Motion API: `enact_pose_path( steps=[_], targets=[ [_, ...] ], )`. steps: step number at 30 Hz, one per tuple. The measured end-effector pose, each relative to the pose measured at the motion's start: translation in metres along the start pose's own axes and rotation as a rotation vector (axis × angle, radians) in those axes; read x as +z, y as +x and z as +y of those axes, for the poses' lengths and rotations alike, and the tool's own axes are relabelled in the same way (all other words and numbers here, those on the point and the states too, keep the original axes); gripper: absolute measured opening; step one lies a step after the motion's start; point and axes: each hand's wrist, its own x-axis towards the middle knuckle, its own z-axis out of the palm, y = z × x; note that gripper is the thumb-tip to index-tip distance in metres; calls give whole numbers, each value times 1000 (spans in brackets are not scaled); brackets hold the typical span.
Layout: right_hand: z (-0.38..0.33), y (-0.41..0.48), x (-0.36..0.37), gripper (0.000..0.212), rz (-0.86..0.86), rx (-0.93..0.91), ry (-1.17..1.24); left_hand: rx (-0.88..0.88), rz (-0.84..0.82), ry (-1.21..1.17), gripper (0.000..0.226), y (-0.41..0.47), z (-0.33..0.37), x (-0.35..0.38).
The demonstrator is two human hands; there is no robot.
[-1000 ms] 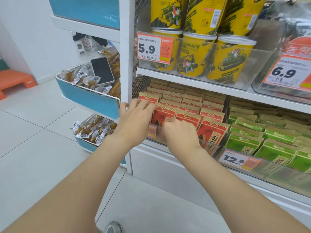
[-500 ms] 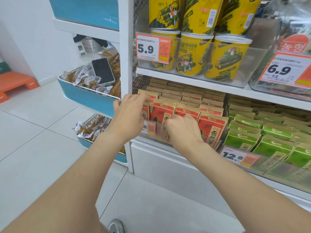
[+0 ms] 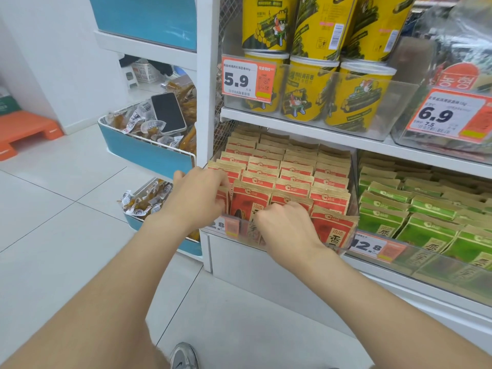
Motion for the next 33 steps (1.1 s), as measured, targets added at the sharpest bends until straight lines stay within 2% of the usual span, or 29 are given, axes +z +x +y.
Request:
enact_pose_path(
  steps=[3,4,6,8,11,13,15,16,17,19,20,22,25,28,30,33],
  targets=[
    [1,-2,-2,45,-5,1,-9,-13,-2,-26,6,-1,3,-4],
    [1,-2,-3,41,12,8,-11,-22,5,-33,8,-1,3,-5],
    [0,-2,-9,34,71,31,6,-43,18,-57,29,-1,4,-5],
    [-2,2,-15,27,186,32,58,-72,91,-127,43,-1,5,-6],
    [0,17,-15,15,492,59,218,-155,271,-200,44,4,5,-5],
    [4,29,-15,13,551,144,354,-253,369,-233,44,12,5,-5],
    [7,41,-13,21,531,241,424,-317,379,-278,35,20,3,-4],
    [9,47,-12,25,525,276,440,-309,331,-278,29,24,2,-3],
    [10,53,-12,27,517,298,455,-287,242,-264,30,26,2,-2],
    [10,62,-12,28,496,316,485,-264,49,-256,49,27,4,-1],
    [9,66,-12,27,482,314,499,-275,13,-248,53,28,3,0],
    [5,71,-10,26,444,298,504,-280,77,-206,47,30,3,1],
    [-1,72,-6,25,411,272,481,-284,212,-193,26,31,1,1],
    [3,72,-5,25,391,302,515,-270,234,-197,16,31,-1,3],
    [6,71,-5,25,355,325,547,-243,294,-269,13,31,-3,3],
    [8,68,-6,33,285,260,557,-203,444,-427,11,28,-1,-4]
  ],
)
